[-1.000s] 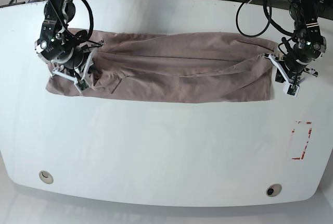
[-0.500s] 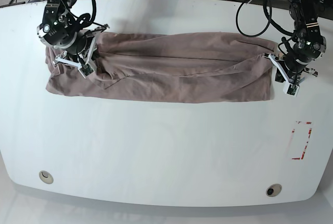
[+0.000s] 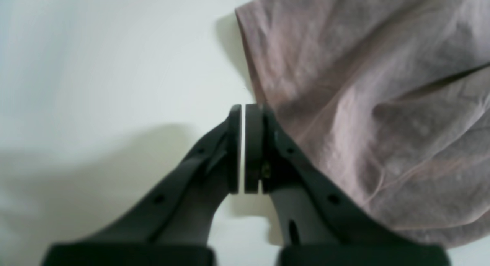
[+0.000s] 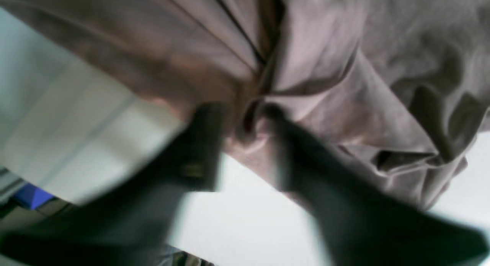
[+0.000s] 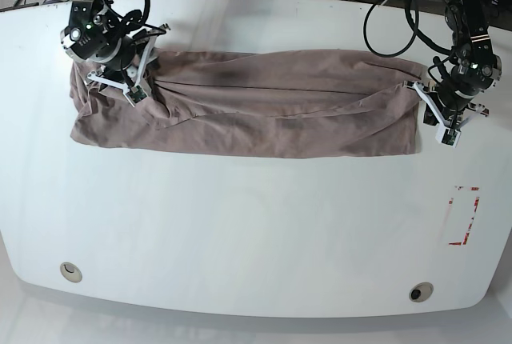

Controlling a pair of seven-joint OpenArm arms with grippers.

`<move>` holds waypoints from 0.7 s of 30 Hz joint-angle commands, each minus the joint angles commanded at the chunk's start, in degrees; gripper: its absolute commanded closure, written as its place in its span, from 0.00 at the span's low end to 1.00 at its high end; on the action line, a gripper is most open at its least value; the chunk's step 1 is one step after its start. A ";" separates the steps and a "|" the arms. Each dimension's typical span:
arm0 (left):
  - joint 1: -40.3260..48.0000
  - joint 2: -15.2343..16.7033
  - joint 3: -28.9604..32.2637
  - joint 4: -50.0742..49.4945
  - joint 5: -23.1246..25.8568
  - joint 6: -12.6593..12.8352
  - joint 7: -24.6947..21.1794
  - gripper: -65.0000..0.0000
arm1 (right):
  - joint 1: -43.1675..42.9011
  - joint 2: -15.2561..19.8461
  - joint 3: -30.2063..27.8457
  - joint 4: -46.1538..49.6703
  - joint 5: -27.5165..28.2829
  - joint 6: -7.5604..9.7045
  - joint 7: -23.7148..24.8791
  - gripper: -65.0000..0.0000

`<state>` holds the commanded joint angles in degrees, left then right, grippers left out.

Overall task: Layout the t-shirt on the table in an organized manner, then fold the t-shirt properly
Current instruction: 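Drag the shirt end with the right gripper toward the robot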

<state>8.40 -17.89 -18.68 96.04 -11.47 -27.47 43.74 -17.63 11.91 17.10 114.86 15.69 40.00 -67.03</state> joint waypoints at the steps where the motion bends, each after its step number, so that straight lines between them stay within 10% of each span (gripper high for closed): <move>1: 0.00 0.00 0.00 0.00 0.00 0.00 0.00 1.00 | 0.00 0.00 0.00 0.00 0.00 0.00 0.00 0.28; 5: -0.09 0.09 0.00 0.00 0.00 0.00 0.00 1.00 | -0.18 1.32 -0.09 0.53 0.35 0.00 0.00 0.08; 21: 0.00 0.09 0.00 0.00 0.00 -0.09 0.00 1.00 | 8.18 1.58 8.35 0.97 0.44 0.00 1.85 0.28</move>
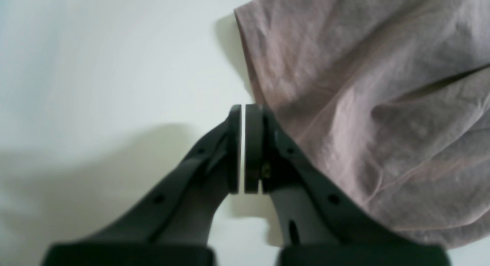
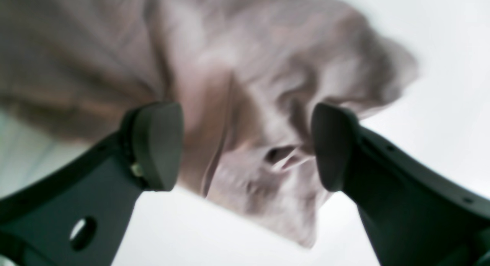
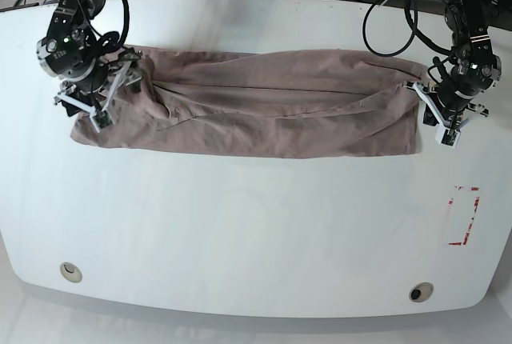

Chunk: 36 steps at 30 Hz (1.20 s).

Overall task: Layout the t-shirt on the table in an organized manner, then fold the t-shirt properly
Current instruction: 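Drag the shirt end with the right gripper toward the robot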

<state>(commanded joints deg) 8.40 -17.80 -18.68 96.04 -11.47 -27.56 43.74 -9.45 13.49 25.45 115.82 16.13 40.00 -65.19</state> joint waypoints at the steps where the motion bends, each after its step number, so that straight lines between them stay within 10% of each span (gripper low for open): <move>1: 0.00 0.00 0.00 0.00 0.00 0.00 0.00 1.00 | 0.44 0.00 0.00 0.00 0.00 0.00 0.09 0.29; 4: 0.00 0.00 0.00 0.09 0.00 0.00 0.00 1.00 | 0.88 -0.44 -0.09 0.00 0.09 0.00 0.09 0.33; 14: 0.00 0.00 0.00 0.26 0.00 0.00 0.00 1.00 | -1.14 -3.34 -0.18 -0.88 5.01 0.00 0.09 1.00; 36: -0.44 2.64 -6.07 7.12 -0.35 -0.09 0.35 0.96 | -2.46 0.53 -0.26 -21.27 4.40 0.00 12.75 0.97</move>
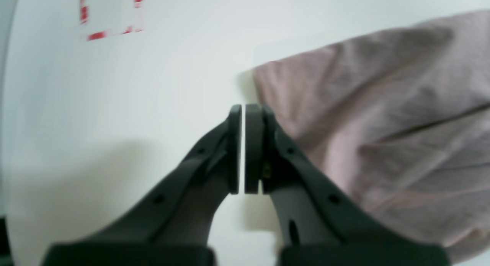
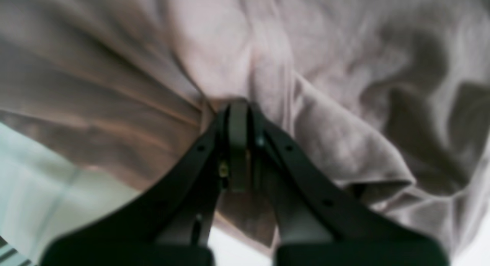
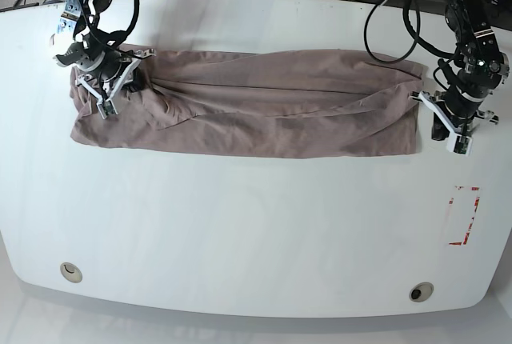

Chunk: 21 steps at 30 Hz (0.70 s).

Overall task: Layout the t-shirt on the table in an organized manner, then fold the t-shirt properly
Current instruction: 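Drag the shirt end with the right gripper toward the robot, then release the shirt with the left gripper and regrasp the folded end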

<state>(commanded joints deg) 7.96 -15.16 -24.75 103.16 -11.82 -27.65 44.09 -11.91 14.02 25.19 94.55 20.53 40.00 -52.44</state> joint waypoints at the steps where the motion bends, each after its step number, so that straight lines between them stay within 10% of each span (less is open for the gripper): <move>1: 0.00 0.00 -0.09 0.09 -0.09 0.00 0.00 0.93 | 0.00 0.18 -0.18 -0.18 0.00 0.00 0.00 0.97; 7: 0.00 0.09 -1.58 0.09 -1.85 0.00 2.55 0.62 | 0.00 0.79 -2.64 -0.26 -0.09 0.00 0.09 0.97; 13: -0.09 0.09 -8.00 -0.70 -13.71 0.00 8.00 0.19 | -0.09 0.62 -2.73 -0.44 -0.09 0.00 0.09 0.97; 21: -2.46 -0.09 -13.80 -9.49 -25.49 0.00 14.86 0.04 | 0.00 0.70 -5.36 -0.35 -0.09 0.00 0.09 0.97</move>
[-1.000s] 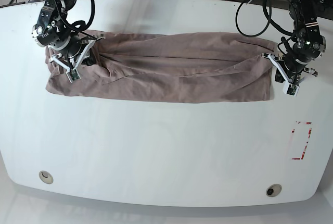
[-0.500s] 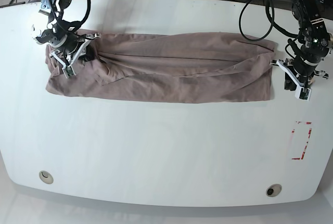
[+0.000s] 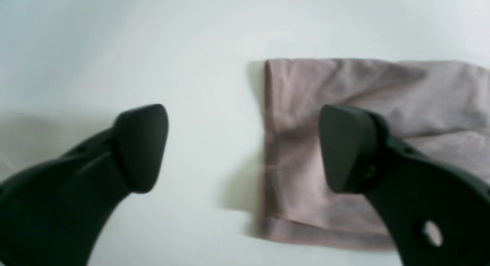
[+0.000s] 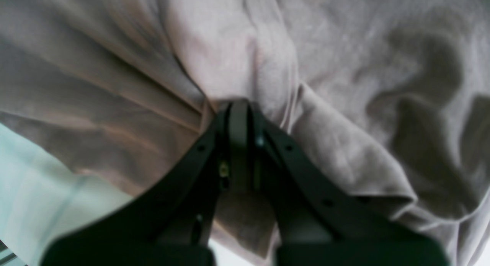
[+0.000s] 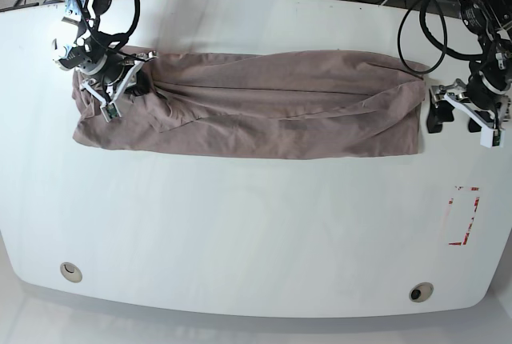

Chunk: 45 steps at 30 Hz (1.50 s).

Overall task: Layout the t-shirt on the table in an organized manner, then fold the t-shirt properly
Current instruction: 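Release the shirt with the left gripper and regrasp the folded end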

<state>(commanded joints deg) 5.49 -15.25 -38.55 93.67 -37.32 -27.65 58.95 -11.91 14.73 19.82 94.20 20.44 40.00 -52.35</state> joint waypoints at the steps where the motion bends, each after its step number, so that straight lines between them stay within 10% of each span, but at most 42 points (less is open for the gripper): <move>1: -0.09 0.00 -0.18 -0.88 -0.44 -0.09 0.26 0.04 | 0.00 0.00 -0.09 0.09 0.00 0.00 0.00 0.97; 26: -0.70 -1.14 9.14 -13.89 -3.08 0.18 0.44 0.05 | 0.00 0.00 0.09 0.18 0.09 0.00 0.00 0.97; 45: -1.49 -1.32 19.52 -13.54 -3.08 0.00 0.44 0.24 | 0.09 0.00 0.18 0.18 0.53 0.00 0.00 0.97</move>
<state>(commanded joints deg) 4.00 -16.57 -19.03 80.13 -40.40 -27.65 59.38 -11.82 14.73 20.00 94.37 20.97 40.00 -52.35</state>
